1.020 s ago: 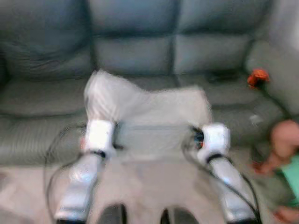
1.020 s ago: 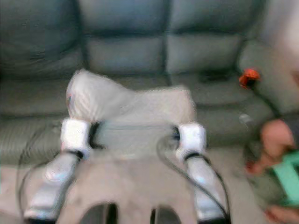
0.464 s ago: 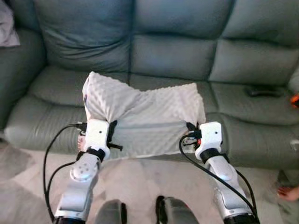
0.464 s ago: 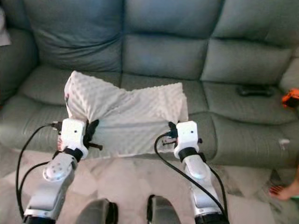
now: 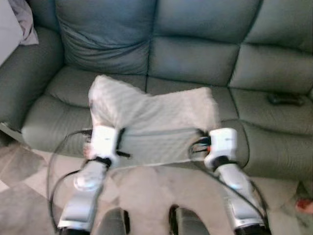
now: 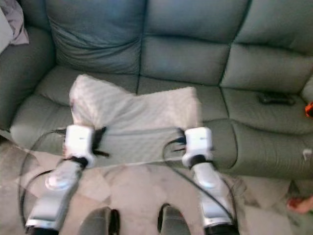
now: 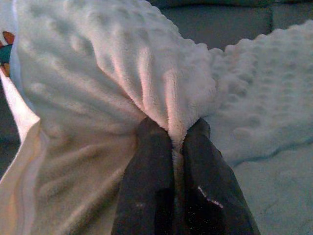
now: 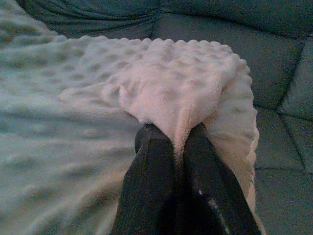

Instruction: Move the pillow to the sofa

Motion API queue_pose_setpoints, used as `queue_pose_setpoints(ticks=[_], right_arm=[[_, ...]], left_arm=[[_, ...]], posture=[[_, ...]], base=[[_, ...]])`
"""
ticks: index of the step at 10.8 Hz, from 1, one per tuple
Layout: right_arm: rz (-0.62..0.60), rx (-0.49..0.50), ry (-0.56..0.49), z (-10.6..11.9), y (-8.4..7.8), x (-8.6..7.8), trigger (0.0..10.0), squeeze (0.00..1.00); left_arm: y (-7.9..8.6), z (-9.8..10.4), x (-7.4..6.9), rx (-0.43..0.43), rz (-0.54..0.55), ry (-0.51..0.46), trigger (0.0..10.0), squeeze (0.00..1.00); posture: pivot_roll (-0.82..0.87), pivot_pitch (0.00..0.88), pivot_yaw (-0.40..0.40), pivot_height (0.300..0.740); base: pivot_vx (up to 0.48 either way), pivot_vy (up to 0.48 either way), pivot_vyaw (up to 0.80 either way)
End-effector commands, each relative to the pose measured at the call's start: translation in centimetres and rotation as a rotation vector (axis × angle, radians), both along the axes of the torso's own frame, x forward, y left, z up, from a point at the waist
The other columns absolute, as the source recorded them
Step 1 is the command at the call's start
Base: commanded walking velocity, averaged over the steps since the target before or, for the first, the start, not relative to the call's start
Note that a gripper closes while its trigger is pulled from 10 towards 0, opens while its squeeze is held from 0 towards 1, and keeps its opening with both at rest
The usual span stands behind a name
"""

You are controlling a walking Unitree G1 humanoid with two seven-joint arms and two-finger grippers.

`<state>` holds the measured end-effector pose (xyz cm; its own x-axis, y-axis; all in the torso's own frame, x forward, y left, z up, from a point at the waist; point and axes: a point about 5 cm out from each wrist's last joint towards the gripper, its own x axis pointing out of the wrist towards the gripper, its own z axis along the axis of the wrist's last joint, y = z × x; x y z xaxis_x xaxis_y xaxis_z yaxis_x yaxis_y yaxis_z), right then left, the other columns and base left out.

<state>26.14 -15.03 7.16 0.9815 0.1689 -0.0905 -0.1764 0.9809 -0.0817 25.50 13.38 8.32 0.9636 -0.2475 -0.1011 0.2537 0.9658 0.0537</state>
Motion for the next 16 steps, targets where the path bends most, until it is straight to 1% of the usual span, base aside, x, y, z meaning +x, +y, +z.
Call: queue_pose_setpoints(ticks=[1, 2, 4, 8, 16], right_arm=[[-0.022, -0.014, -0.005, 0.13, -0.81, 0.01, 10.0, 0.0], [-0.022, -0.015, -0.004, 0.1, -0.84, 0.06, 10.0, 0.0], [-0.019, -0.017, -0.002, 0.08, -0.76, 0.11, 10.0, 0.0], [-0.019, -0.021, 0.004, -0.07, -0.75, 0.1, 10.0, 0.0], [-0.016, -0.023, 0.01, -0.16, -0.7, 0.06, 10.0, 0.0]], left_arm=[[-1.42, 0.52, -0.06, -0.005, -0.046, -0.034, 10.0, 0.0], [-1.45, 0.51, 0.0, -0.022, -0.046, -0.025, 10.0, 0.0], [-1.4, 0.68, 0.03, -0.018, -0.051, -0.039, 10.0, 0.0], [-1.56, 0.7, 0.02, -0.024, -0.063, -0.039, 10.0, 0.0], [-1.58, 0.63, -0.02, -0.017, -0.07, -0.033, 10.0, 0.0]], posture=[[-0.04, 0.166, -0.055, 0.74], [-0.04, 0.166, -0.056, 0.74], [-0.04, 0.165, -0.056, 0.74], [-0.04, 0.164, -0.054, 0.74], [-0.04, 0.168, -0.054, 0.74]], base=[[0.0, 0.326, 0.0], [0.0, 0.0, 0.0], [0.0, 0.0, 0.0], [0.0, -0.281, 0.0], [0.0, -0.35, 0.0]])
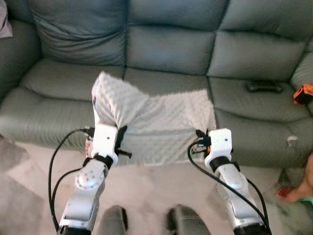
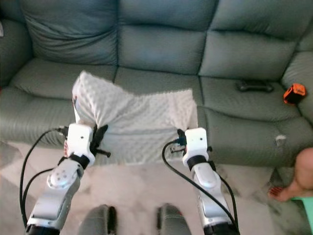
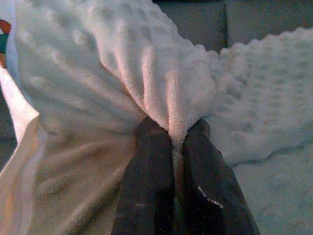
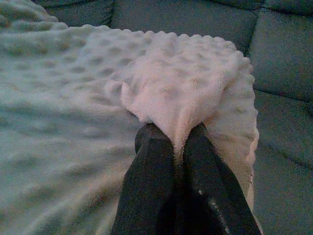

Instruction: Move the pillow to the sofa

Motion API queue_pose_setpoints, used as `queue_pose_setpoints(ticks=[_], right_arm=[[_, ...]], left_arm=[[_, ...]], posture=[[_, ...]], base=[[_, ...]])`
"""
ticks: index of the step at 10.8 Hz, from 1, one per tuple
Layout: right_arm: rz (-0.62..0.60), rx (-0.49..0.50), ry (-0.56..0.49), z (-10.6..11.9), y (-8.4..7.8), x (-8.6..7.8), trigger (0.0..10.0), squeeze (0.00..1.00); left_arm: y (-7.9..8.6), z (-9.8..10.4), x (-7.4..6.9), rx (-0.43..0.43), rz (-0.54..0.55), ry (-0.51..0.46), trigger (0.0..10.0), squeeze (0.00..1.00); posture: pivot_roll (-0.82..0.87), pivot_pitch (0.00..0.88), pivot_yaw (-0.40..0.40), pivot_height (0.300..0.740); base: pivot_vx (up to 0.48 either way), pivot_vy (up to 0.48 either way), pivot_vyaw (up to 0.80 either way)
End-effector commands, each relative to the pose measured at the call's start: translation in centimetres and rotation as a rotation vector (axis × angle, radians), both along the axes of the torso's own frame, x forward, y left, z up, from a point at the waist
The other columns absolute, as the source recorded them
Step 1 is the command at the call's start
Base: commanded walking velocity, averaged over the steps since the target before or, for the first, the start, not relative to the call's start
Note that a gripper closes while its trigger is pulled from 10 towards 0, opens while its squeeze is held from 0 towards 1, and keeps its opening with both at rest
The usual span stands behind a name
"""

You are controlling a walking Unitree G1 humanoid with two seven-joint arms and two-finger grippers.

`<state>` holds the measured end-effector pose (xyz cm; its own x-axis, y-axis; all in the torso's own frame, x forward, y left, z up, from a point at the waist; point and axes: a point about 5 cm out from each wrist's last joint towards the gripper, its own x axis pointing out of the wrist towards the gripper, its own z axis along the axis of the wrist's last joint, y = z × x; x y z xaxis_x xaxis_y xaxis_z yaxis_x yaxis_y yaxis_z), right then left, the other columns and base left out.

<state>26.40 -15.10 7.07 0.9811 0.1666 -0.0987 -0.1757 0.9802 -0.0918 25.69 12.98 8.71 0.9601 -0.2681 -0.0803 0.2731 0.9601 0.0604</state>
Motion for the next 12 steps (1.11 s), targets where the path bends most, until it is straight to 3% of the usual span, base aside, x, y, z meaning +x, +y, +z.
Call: queue_pose_setpoints(ticks=[1, 9, 12], right_arm=[[-0.014, -0.013, 0.004, -0.1, -0.65, -0.21, 10.0, 0.0], [-0.018, -0.006, 0.013, -0.35, -0.57, -0.08, 10.0, 0.0], [-0.018, -0.006, 0.015, -0.34, -0.64, -0.09, 10.0, 0.0]], left_arm=[[-1.11, 0.22, -0.2, -0.007, -0.035, -0.019, 10.0, 0.0], [-1.06, 0.59, -0.16, -0.056, -0.073, -0.026, 10.0, 0.0], [-1.27, 0.59, -0.21, -0.063, -0.082, -0.025, 10.0, 0.0]], posture=[[-0.04, 0.166, -0.054, 0.74], [-0.04, 0.167, -0.051, 0.74], [-0.04, 0.169, -0.055, 0.74]], base=[[0.0, 0.0, 0.0], [0.0, 0.0, -0.1], [0.262, 0.0, 0.0]])
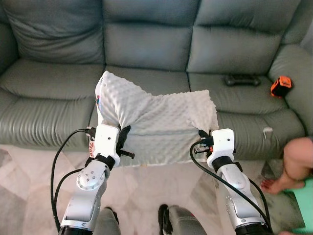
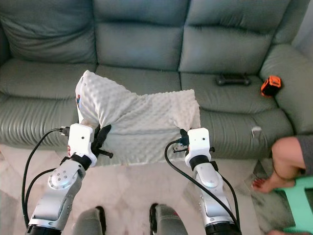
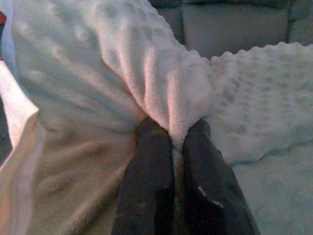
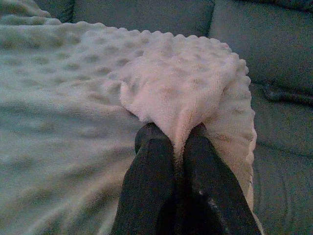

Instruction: Move the pillow to the sofa

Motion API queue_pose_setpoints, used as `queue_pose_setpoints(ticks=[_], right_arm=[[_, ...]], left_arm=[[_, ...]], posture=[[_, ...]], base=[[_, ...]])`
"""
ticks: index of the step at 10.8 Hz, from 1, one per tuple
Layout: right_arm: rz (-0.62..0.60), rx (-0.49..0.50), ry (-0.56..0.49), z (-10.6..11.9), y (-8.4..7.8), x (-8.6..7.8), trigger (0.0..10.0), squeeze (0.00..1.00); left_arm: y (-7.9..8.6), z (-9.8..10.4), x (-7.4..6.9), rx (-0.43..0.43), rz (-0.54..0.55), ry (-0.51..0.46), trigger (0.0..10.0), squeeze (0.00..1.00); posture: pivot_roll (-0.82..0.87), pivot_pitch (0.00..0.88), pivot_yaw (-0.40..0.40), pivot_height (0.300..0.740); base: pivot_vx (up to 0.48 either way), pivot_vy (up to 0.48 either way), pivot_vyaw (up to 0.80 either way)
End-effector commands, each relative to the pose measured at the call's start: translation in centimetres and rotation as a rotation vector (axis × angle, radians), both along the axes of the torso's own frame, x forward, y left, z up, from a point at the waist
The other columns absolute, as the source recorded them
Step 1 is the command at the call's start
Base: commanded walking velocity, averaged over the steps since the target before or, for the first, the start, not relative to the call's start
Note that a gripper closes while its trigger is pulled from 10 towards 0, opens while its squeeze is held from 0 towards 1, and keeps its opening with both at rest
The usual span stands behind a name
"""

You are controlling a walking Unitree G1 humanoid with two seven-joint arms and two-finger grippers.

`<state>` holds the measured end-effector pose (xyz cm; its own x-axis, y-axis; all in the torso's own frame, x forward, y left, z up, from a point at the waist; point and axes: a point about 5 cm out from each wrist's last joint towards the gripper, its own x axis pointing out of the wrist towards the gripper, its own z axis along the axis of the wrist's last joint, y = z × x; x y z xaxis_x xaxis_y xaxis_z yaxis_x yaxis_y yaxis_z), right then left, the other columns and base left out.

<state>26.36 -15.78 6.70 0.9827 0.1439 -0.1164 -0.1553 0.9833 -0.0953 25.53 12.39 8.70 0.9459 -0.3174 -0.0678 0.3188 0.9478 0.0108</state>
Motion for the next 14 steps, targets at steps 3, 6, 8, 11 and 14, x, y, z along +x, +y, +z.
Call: queue_pose_setpoints(ticks=[3, 6, 8, 11, 14], right_arm=[[0.004, 0.0, -0.003, 0.1, 0.02, -0.03, 10.0, 0.0], [0.004, -0.001, -0.004, 0.14, -0.01, -0.03, 10.0, 0.0], [0.006, -0.003, -0.004, 0.17, 0.03, 0.0, 10.0, 0.0], [0.006, 0.0, 0.001, 0.09, 0.18, 0.02, 10.0, 0.0], [0.006, -0.001, 0.001, 0.05, 0.24, 0.03, 10.0, 0.0]], left_arm=[[-0.76, 0.59, -0.09, -0.017, -0.037, -0.026, 10.0, 0.0], [-1.0, 0.57, -0.07, -0.02, -0.042, -0.024, 10.0, 0.0], [-1.18, 0.59, -0.06, -0.024, -0.047, -0.023, 10.0, 0.0], [-1.14, 0.63, -0.08, -0.025, -0.051, -0.022, 10.0, 0.0], [-1.23, 0.68, -0.13, -0.025, -0.059, -0.019, 10.0, 0.0]], posture=[[-0.04, 0.17, -0.056, 0.74], [-0.05, 0.169, -0.057, 0.74], [-0.05, 0.169, -0.058, 0.74], [-0.05, 0.168, -0.055, 0.74], [-0.05, 0.167, -0.054, 0.74]], base=[[0.306, 0.0, -0.36], [0.311, 0.0, 0.0], [0.309, 0.0, 0.0], [0.311, 0.0, -0.27], [0.314, 0.0, 0.0]])
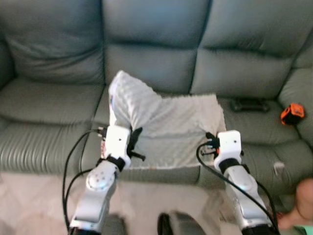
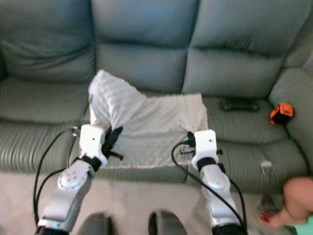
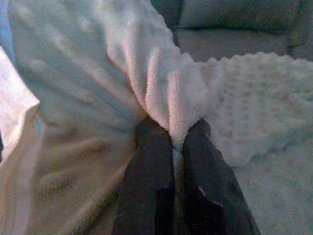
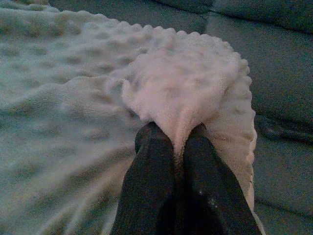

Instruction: Move the pillow to the sofa

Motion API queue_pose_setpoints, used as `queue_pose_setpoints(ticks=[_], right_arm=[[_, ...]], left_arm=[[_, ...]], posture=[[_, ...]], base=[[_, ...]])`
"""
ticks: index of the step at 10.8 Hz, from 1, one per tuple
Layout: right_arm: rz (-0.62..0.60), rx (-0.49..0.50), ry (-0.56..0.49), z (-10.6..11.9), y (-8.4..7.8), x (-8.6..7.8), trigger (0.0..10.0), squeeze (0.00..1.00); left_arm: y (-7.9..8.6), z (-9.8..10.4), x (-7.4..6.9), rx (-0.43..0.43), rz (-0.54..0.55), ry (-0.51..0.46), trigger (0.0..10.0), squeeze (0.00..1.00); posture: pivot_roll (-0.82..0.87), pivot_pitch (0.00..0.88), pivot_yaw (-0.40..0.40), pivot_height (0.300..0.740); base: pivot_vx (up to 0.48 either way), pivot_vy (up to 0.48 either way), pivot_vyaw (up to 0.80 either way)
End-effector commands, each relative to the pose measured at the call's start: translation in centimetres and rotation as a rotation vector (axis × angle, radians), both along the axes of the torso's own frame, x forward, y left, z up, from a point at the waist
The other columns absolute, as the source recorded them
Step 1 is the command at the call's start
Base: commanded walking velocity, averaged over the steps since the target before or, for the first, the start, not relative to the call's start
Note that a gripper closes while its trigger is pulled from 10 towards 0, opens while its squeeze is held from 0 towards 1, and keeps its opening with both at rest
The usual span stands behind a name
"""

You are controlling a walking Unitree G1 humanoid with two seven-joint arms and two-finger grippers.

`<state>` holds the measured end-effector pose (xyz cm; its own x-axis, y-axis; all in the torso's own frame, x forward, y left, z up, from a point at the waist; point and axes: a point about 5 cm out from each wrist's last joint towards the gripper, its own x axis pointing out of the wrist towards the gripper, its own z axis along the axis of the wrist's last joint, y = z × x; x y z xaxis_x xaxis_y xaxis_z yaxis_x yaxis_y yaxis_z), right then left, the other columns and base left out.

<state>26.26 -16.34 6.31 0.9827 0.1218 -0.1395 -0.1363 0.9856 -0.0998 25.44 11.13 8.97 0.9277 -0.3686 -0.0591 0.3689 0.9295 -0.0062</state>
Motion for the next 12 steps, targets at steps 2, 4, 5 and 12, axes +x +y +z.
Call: queue_pose_setpoints(ticks=[2, 4, 5, 12], right_arm=[[0.029, 0.006, -0.02, 0.4, 0.9, 0.2, 10.0, 0.0], [0.026, 0.009, -0.02, 0.4, 0.9, 0.2, 10.0, 0.0], [0.019, 0.013, -0.02, 0.3, 0.8, 0.1, 10.0, 0.0], [0.018, 0.017, -0.027, 0.2, 1.0, 0.1, 10.0, 0.0]], left_arm=[[0.0, 0.3, 0.1, 0.002, 0.005, -0.01, 10.0, 0.0], [0.9, -0.1, 0.4, 0.082, 0.078, -0.018, 10.0, 0.0], [1.5, -0.1, 0.5, 0.092, 0.101, -0.025, 10.0, 0.0], [2.1, -0.6, 0.7, 0.116, 0.103, -0.023, 10.0, 0.0]], posture=[[-0.04, 0.167, -0.053, 0.74], [-0.04, 0.169, -0.048, 0.74], [-0.04, 0.174, -0.045, 0.74], [-0.04, 0.172, -0.037, 0.687]], base=[[0.0, 0.0, 0.0], [0.0, 0.0, 0.0], [0.0, 0.0, 0.0], [0.0, 0.0, 0.0]])
